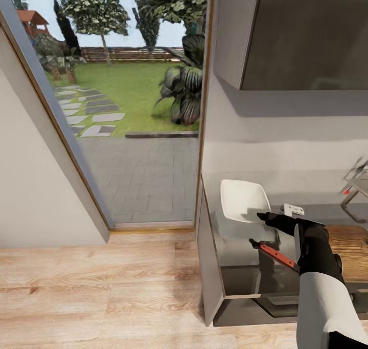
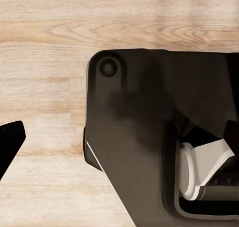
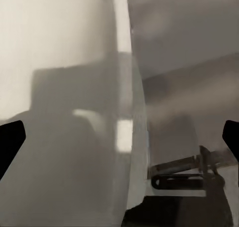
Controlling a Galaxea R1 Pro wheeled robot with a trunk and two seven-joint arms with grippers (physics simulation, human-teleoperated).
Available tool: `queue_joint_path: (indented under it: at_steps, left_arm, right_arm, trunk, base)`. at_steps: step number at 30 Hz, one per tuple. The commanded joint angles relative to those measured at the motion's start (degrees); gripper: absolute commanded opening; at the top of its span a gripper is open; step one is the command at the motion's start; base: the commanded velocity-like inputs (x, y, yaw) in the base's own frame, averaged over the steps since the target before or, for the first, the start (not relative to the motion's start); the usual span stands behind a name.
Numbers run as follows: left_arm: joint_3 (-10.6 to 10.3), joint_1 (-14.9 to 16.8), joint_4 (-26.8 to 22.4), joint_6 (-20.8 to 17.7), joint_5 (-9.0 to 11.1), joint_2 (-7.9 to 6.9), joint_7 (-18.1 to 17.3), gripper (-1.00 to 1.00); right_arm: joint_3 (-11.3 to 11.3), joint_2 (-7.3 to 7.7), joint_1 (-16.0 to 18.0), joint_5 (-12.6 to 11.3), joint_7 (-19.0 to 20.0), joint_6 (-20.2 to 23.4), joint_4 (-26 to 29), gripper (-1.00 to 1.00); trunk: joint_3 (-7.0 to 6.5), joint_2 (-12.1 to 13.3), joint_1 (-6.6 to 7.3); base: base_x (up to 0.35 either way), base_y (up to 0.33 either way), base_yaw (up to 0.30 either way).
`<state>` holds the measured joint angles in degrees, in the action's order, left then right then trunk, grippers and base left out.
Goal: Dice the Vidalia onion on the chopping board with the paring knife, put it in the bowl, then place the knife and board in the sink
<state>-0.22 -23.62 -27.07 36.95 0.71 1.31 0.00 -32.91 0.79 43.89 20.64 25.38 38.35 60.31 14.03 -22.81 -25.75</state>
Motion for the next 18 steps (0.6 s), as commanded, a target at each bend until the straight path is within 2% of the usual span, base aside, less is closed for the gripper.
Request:
queue_joint_path:
  at_steps: [1, 18]
  left_arm:
    - [-0.03, -0.02, -0.09, 0.05, 0.06, 0.00, 0.00, 1.00]
    - [-0.04, -0.03, -0.09, 0.05, 0.08, 0.00, 0.00, 1.00]
  right_arm:
    - [-0.13, -0.01, 0.06, 0.63, 0.55, 0.15, 0.07, 1.00]
    - [-0.22, 0.19, 0.06, 0.71, 0.55, 0.15, 0.51, 1.00]
  trunk:
    - [0.10, -0.11, -0.04]
    - [0.10, -0.11, -0.04]
  base:
    - [0.000, 0.000, 0.000]
    - [0.000, 0.000, 0.000]
